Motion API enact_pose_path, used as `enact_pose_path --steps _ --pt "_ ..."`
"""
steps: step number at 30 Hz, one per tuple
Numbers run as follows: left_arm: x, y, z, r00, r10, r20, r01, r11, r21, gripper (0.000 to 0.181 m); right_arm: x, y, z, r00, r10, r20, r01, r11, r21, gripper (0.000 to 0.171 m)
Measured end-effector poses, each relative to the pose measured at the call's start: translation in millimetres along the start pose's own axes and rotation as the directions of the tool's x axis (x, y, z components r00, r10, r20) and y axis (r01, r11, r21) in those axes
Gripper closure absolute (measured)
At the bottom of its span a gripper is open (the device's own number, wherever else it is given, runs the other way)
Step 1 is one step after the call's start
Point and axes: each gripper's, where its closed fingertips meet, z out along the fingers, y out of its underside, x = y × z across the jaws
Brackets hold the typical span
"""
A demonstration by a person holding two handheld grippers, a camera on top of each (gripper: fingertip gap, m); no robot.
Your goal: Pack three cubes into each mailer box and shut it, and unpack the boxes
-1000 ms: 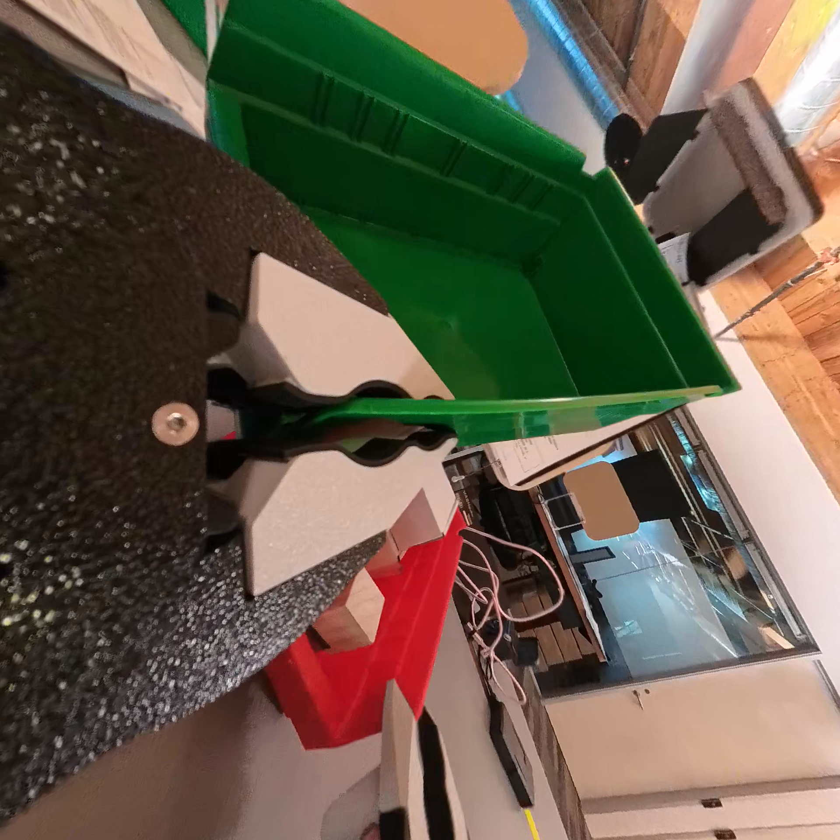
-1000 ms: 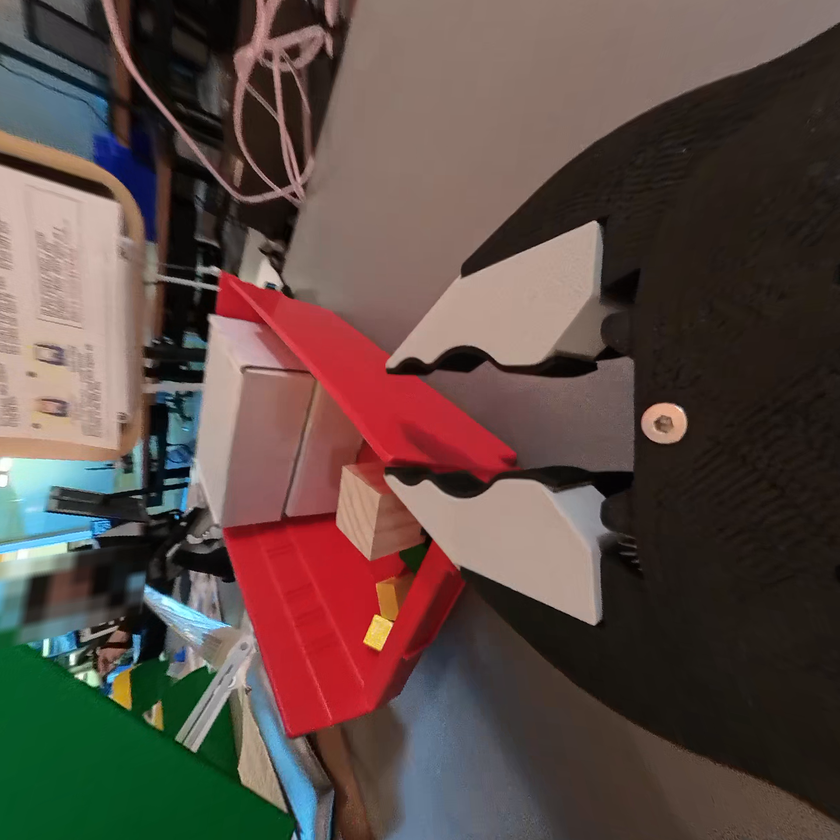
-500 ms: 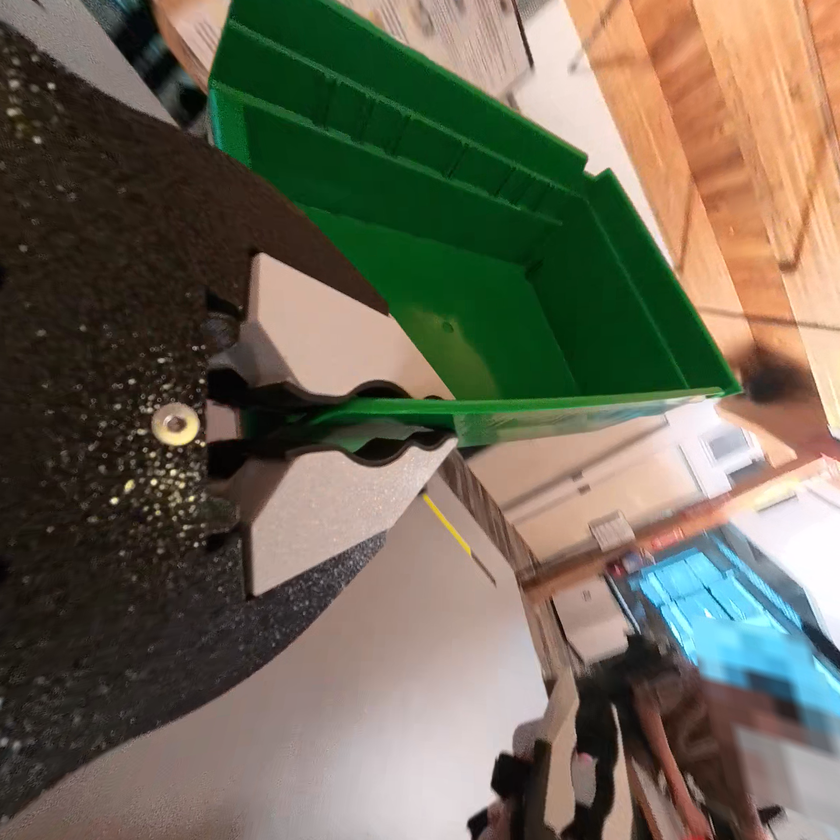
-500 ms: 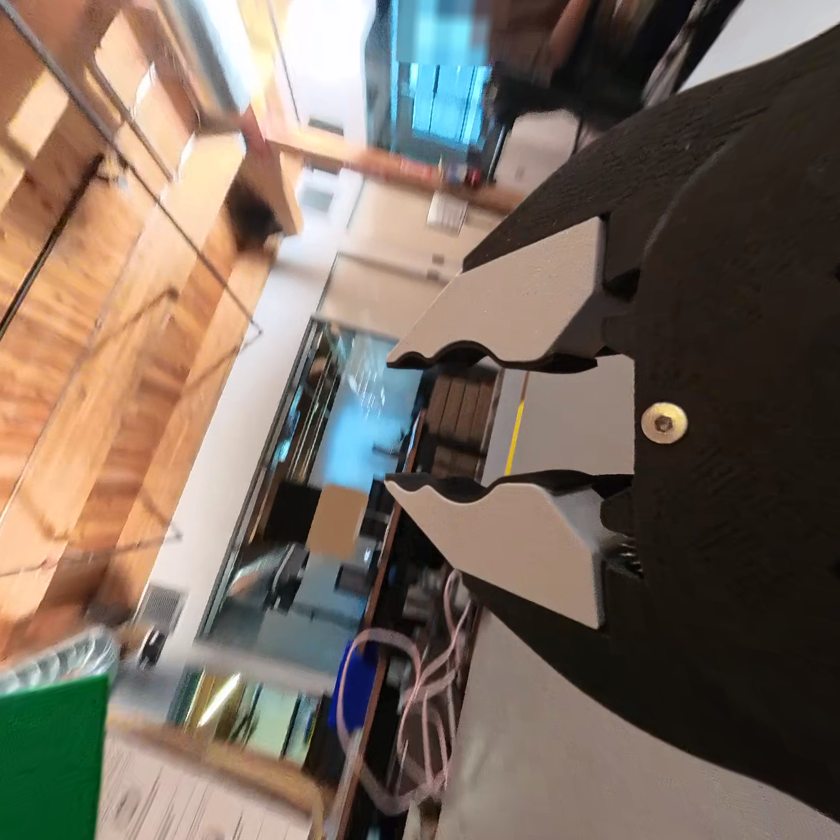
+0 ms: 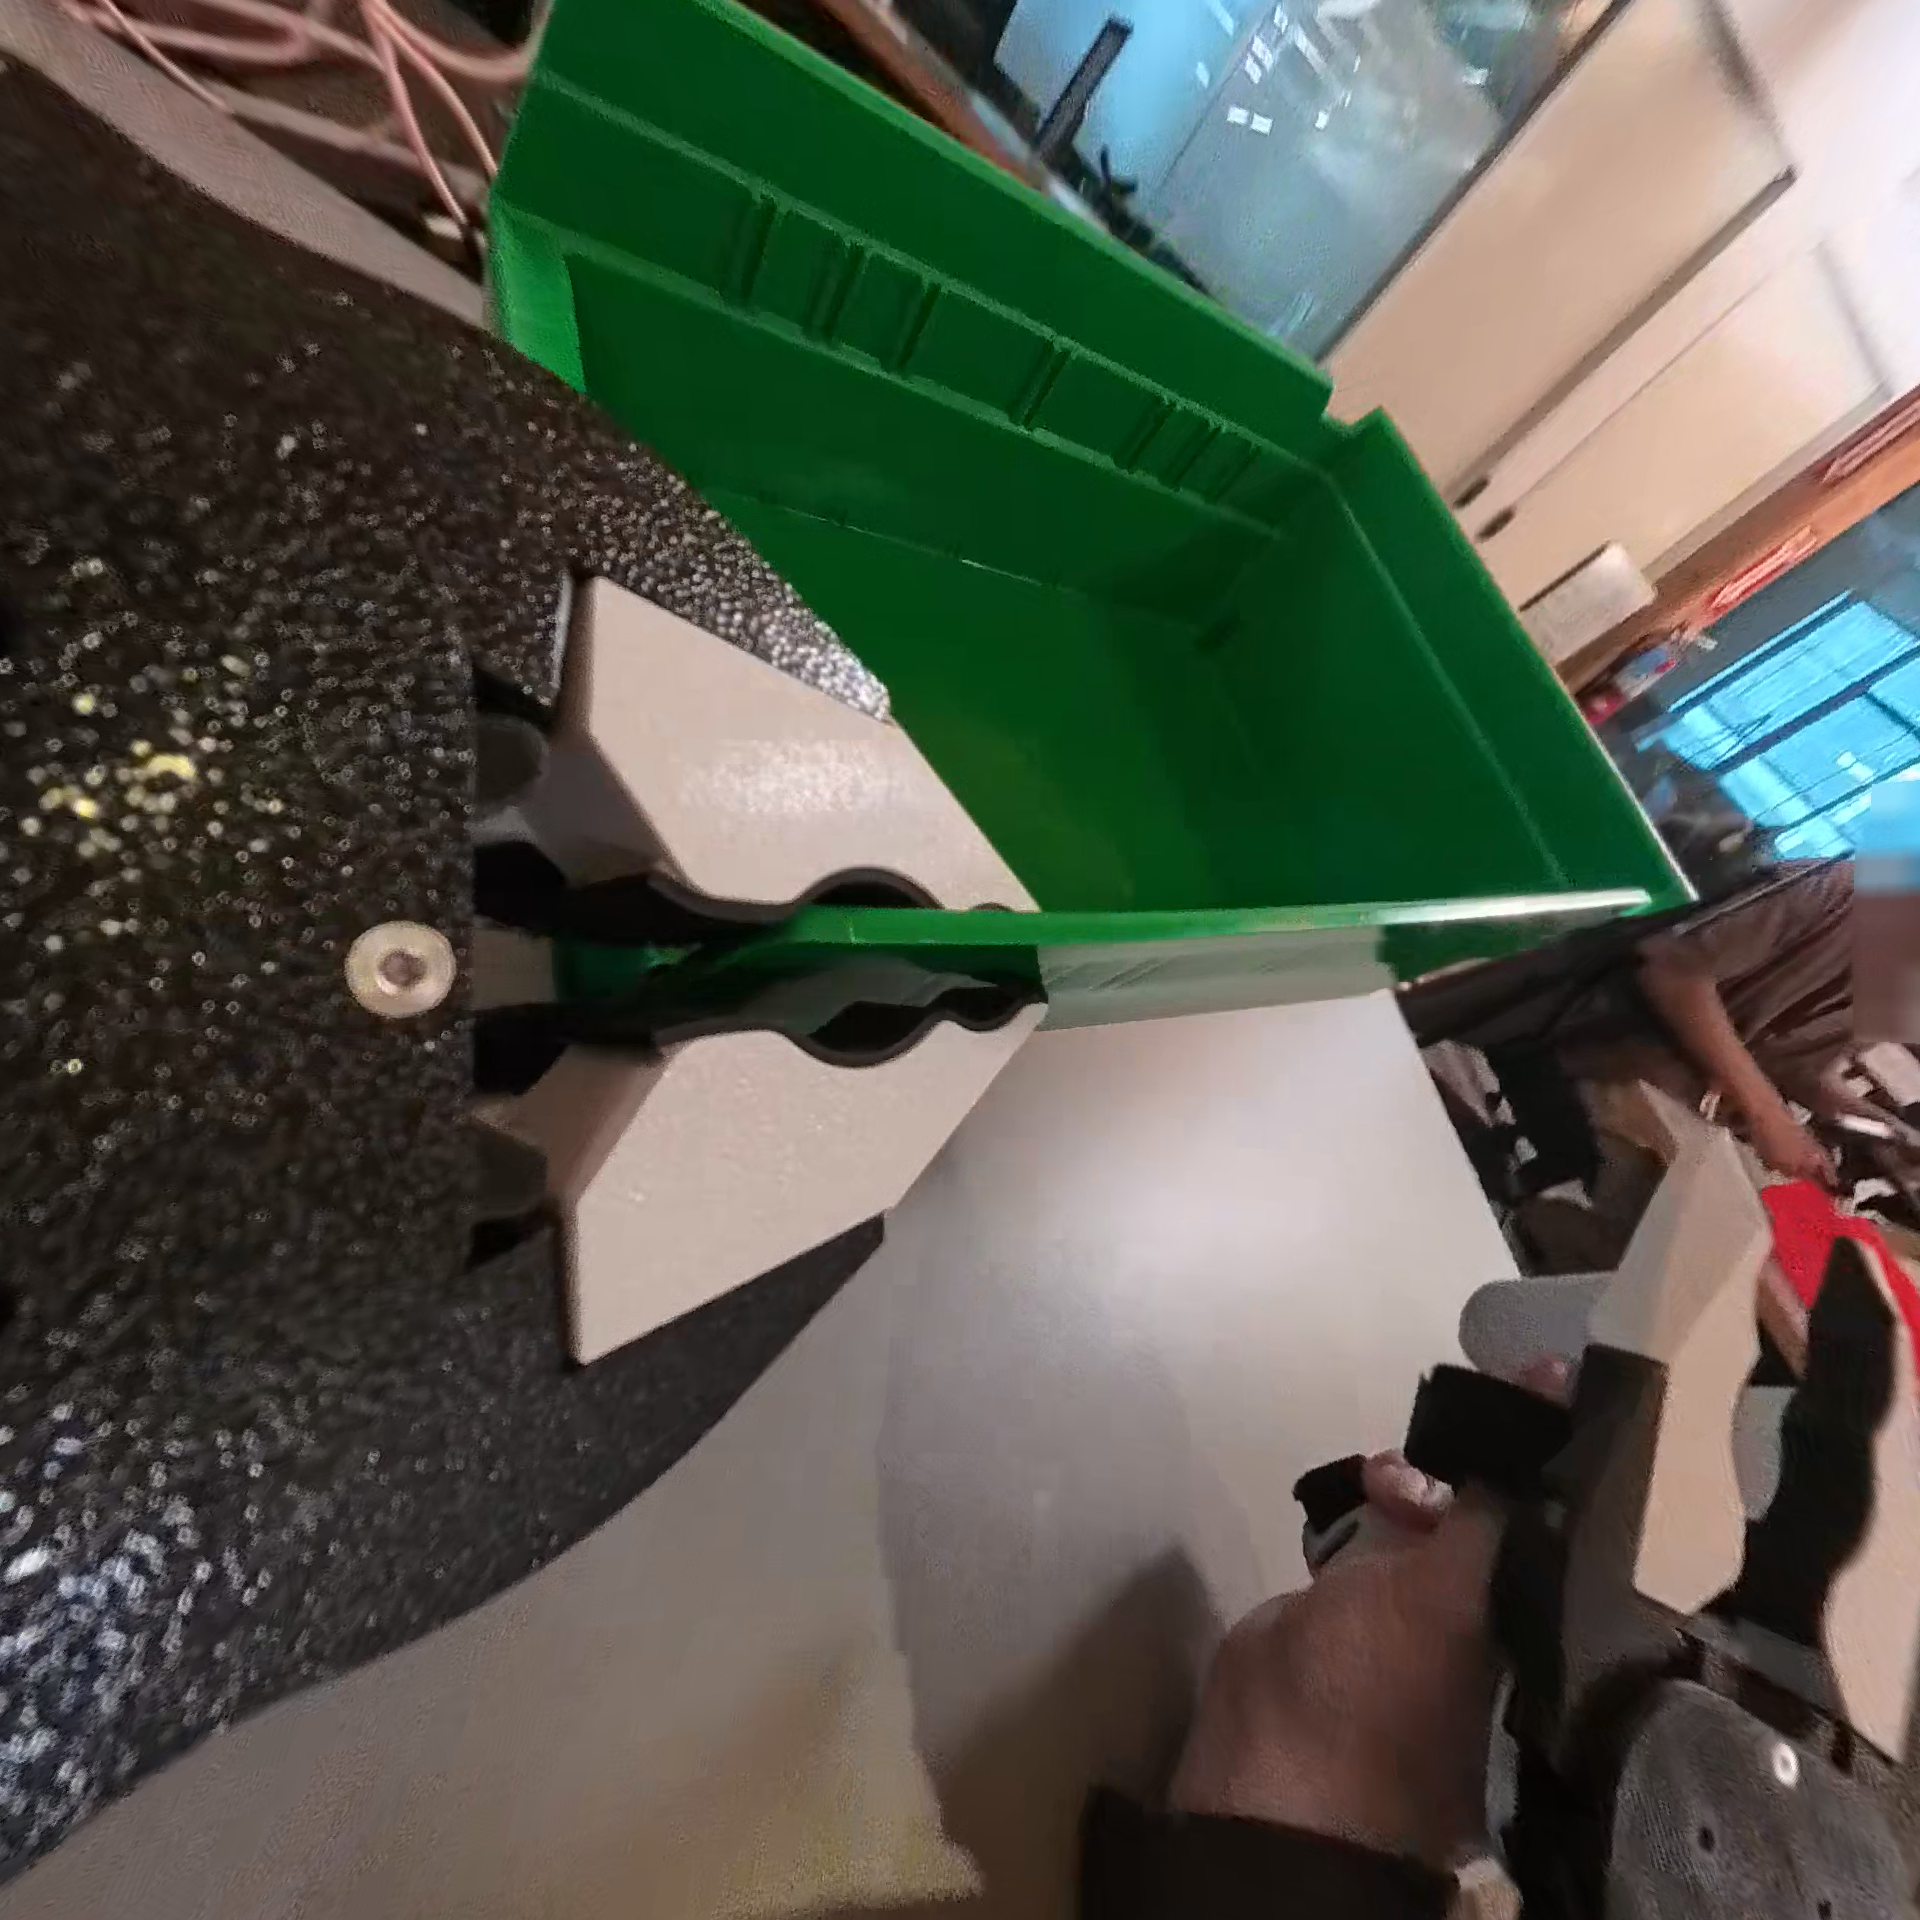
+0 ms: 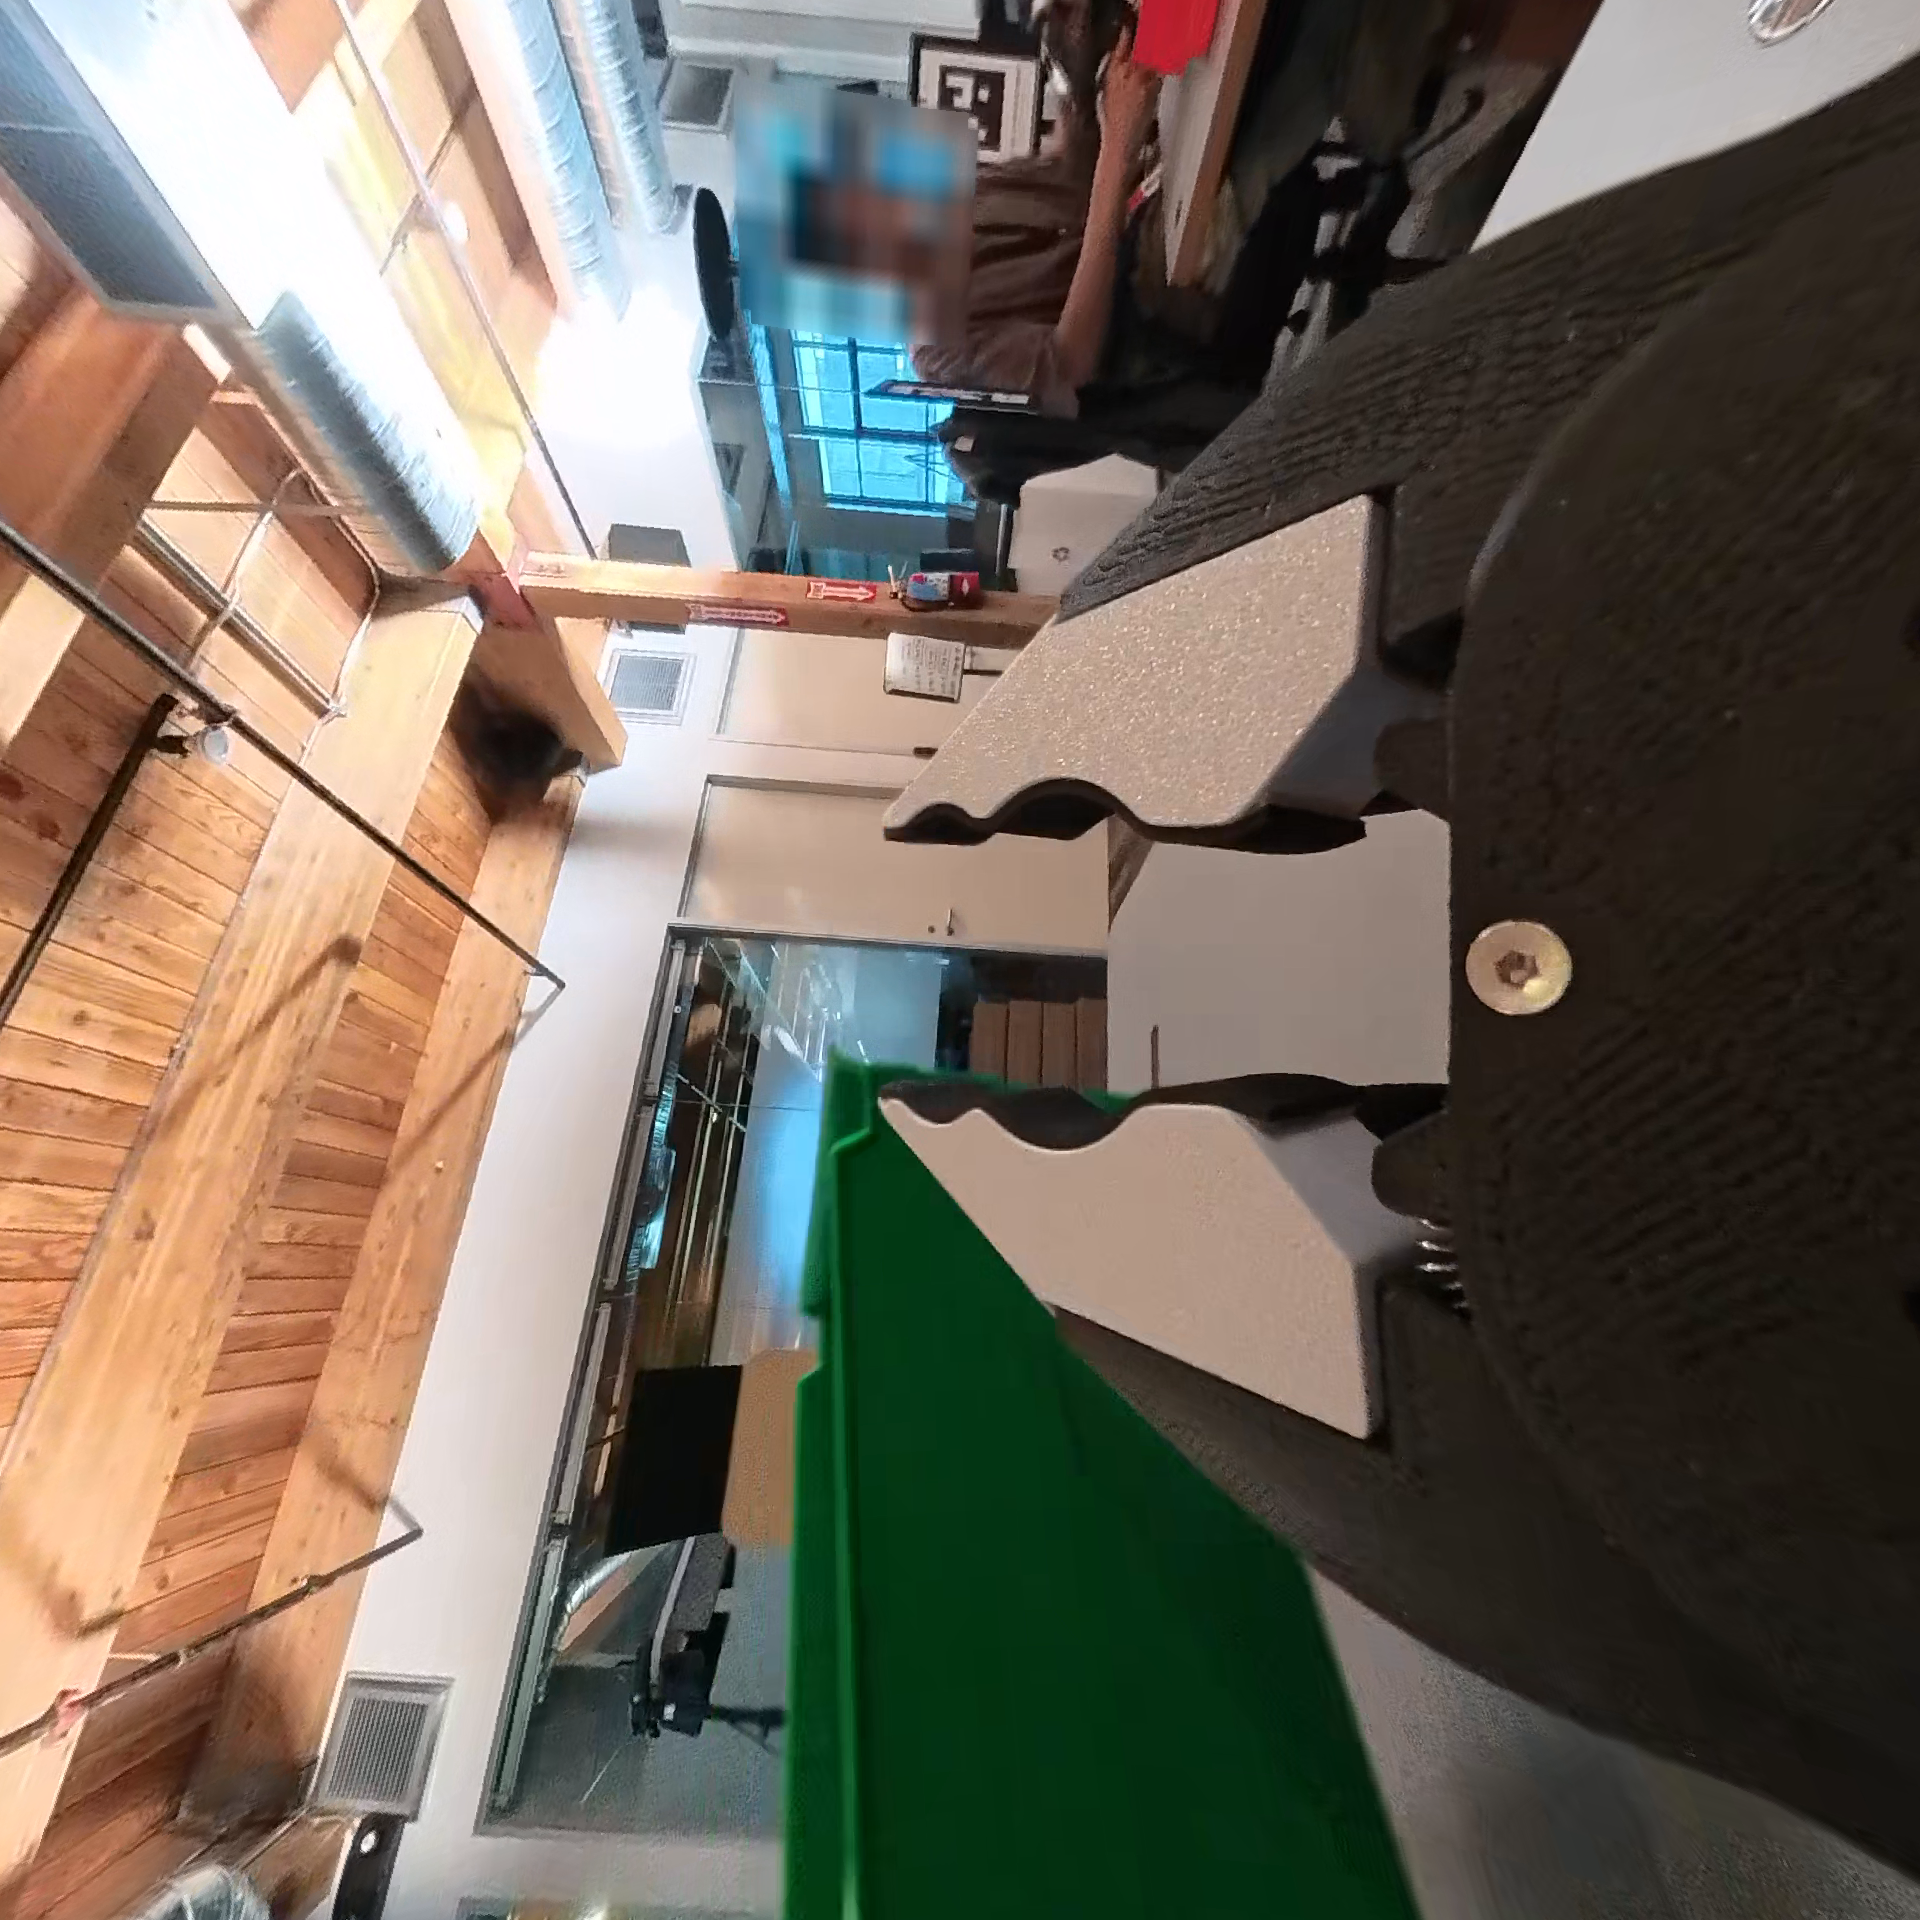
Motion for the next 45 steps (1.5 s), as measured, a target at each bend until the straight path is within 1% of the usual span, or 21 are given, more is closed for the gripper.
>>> enact_pose_path --steps 6,9,13,20,23,24,26,27,28,29,31,32,34,35,37,39,40,42,43,44,45 --pt "16 7 46 0.994 -0.082 -0.074 0.075 0.994 -0.082 0.177 6 1 1 0.996 0.088 0.008 -0.088 0.996 0.002 0.126" --pt "24 14 57 0.989 -0.117 -0.096 0.104 0.986 -0.13 0.177 9 3 0 0.993 0.118 0.004 -0.118 0.993 -0.002 0.126" --pt "38 21 69 0.984 -0.117 -0.135 0.09 0.977 -0.191 0.175 10 4 -1 0.989 0.15 0.009 -0.15 0.989 -0.01 0.127" --pt "46 22 81 0.978 -0.158 -0.139 0.13 0.973 -0.19 0.175 10 6 -2 0.981 0.19 0.023 -0.19 0.982 -0.025 0.128" --pt "45 23 81 0.986 -0.126 -0.105 0.108 0.981 -0.16 0.172 7 6 -2 0.984 0.177 0.034 -0.176 0.984 -0.029 0.128" --pt "42 23 80 0.99 -0.112 -0.081 0.099 0.983 -0.155 0.163 5 5 -3 0.984 0.171 0.04 -0.17 0.985 -0.031 0.128" --pt "33 27 74 0.996 -0.088 -0.012 0.085 0.978 -0.19 0.12 2 5 -3 0.987 0.154 0.05 -0.152 0.988 -0.033 0.128" --pt "29 27 68 0.997 -0.08 0.012 0.08 0.975 -0.206 0.103 1 4 -4 0.988 0.148 0.054 -0.146 0.989 -0.031 0.128" --pt "25 24 60 0.996 -0.081 0.03 0.085 0.977 -0.193 0.09 0 4 -4 0.988 0.145 0.057 -0.144 0.989 -0.031 0.128" --pt "20 19 50 0.995 -0.093 0.043 0.099 0.981 -0.167 0.083 0 4 -4 0.988 0.142 0.06 -0.14 0.99 -0.031 0.128" --pt "7 14 22 0.986 -0.152 0.073 0.159 0.982 -0.105 0.074 -4 3 -4 0.99 0.123 0.072 -0.12 0.992 -0.033 0.127" --pt "-2 10 3 0.976 -0.198 0.09 0.203 0.978 -0.052 0.073 -7 3 -4 0.991 0.107 0.08 -0.104 0.994 -0.035 0.127" --pt "-24 -2 -44 0.942 -0.313 0.12 0.298 0.946 0.126 0.077 -12 1 -4 0.994 0.067 0.086 -0.064 0.997 -0.034 0.121" --pt "-37 -2 -71 0.922 -0.357 0.15 0.327 0.926 0.191 0.077 -16 -1 -5 0.995 0.044 0.091 -0.041 0.999 -0.032 0.119" --pt "-67 11 -123 0.877 -0.396 0.271 0.331 0.908 0.255 0.073 -27 -4 -6 0.994 -0.005 0.108 0.01 0.999 -0.042 0.115" --pt "-95 32 -178 0.815 -0.387 0.431 0.294 0.918 0.268 0.072 -39 -4 -7 0.992 -0.048 0.117 0.058 0.995 -0.085 0.108" --pt "-109 44 -206 0.77 -0.372 0.518 0.271 0.926 0.263 0.072 -49 -1 -7 0.99 -0.046 0.131 0.063 0.989 -0.133 0.1" --pt "-131 68 -264 0.664 -0.342 0.665 0.236 0.94 0.247 0.071 -80 12 -8 0.98 0.005 0.2 0.052 0.96 -0.276 0.062" --pt "-140 81 -290 0.612 -0.329 0.719 0.235 0.944 0.231 0.069 -93 21 -10 0.976 0.021 0.219 0.063 0.927 -0.37 0.041" --pt "-147 96 -314 0.562 -0.317 0.764 0.245 0.946 0.212 0.067 -102 28 -12 0.976 0.01 0.216 0.088 0.894 -0.44 0.024" --pt "-154 113 -336 0.515 -0.305 0.801 0.264 0.945 0.19 0.065 -108 28 -15 0.98 -0.005 0.199 0.099 0.878 -0.468 0.018"
